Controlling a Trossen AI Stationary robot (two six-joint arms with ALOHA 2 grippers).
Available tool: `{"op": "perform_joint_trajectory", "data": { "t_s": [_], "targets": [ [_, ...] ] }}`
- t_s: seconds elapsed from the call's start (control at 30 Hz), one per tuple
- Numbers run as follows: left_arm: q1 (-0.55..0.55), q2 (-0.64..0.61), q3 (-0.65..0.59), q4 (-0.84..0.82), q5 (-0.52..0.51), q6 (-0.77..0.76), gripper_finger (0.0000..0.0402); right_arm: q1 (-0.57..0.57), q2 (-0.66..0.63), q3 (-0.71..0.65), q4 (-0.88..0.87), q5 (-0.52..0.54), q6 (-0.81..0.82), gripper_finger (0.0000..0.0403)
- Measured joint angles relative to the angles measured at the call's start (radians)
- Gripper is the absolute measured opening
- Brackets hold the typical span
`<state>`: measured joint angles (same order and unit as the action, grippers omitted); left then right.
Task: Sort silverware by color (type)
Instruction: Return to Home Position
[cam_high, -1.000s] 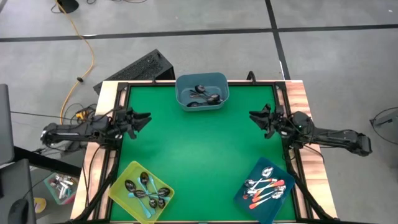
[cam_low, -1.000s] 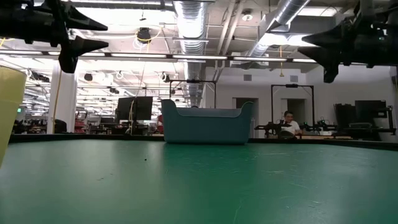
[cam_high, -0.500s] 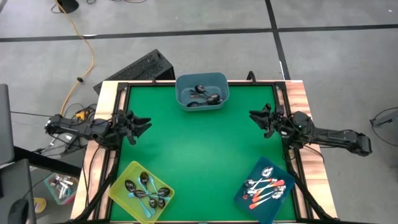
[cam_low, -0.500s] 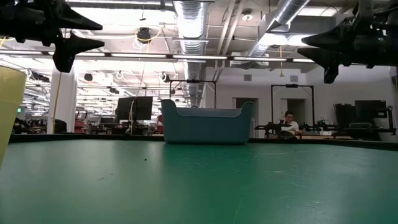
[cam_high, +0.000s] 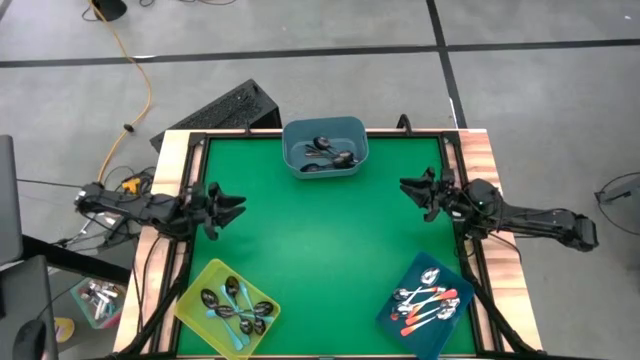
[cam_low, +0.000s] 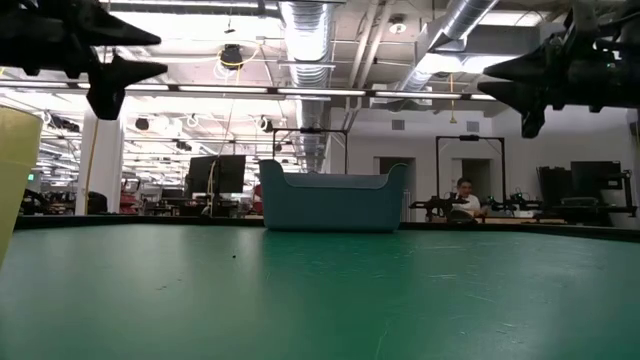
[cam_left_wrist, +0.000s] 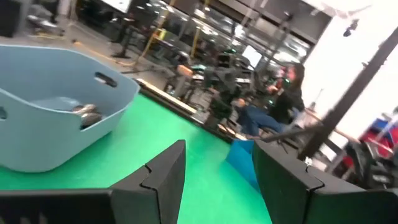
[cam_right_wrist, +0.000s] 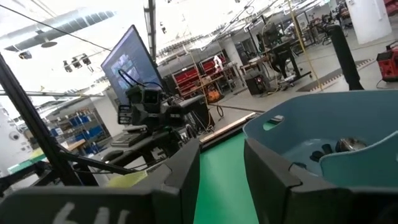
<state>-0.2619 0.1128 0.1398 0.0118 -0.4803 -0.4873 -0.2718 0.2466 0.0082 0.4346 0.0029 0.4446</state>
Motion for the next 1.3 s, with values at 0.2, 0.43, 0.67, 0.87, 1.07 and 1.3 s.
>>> {"op": "perform_joint_trajectory", "data": {
  "t_s": [0.2,0.43,0.67,0.87,1.07,1.3],
  "targets": [
    [0.0,-0.103,0.0,-0.118,0.055,0.089,0.0169,0.0,0.0,0.0,-0.055,0.0,0.0,0.014],
    [-0.001,-0.112,-0.043,-0.138,0.264,0.155,0.0169,0.0,0.002,0.0,-0.16,-0.001,0.0,0.014],
    [0.0,-0.096,-0.084,-0.067,0.133,0.17,0.0169,0.0,0.002,0.0,-0.275,-0.004,0.0,0.014],
    [0.0,-0.095,-0.083,-0.085,-0.014,0.17,0.0169,0.0,0.002,0.0,-0.377,-0.004,0.0,0.014],
    [0.0,-0.093,-0.083,-0.088,-0.022,0.17,0.0169,0.0,0.002,0.0,-0.413,-0.002,0.0,0.014],
    [0.0,-0.093,-0.082,-0.091,-0.022,0.17,0.0169,0.0,0.002,0.0,-0.42,-0.002,0.0,0.014]
  ]
}}
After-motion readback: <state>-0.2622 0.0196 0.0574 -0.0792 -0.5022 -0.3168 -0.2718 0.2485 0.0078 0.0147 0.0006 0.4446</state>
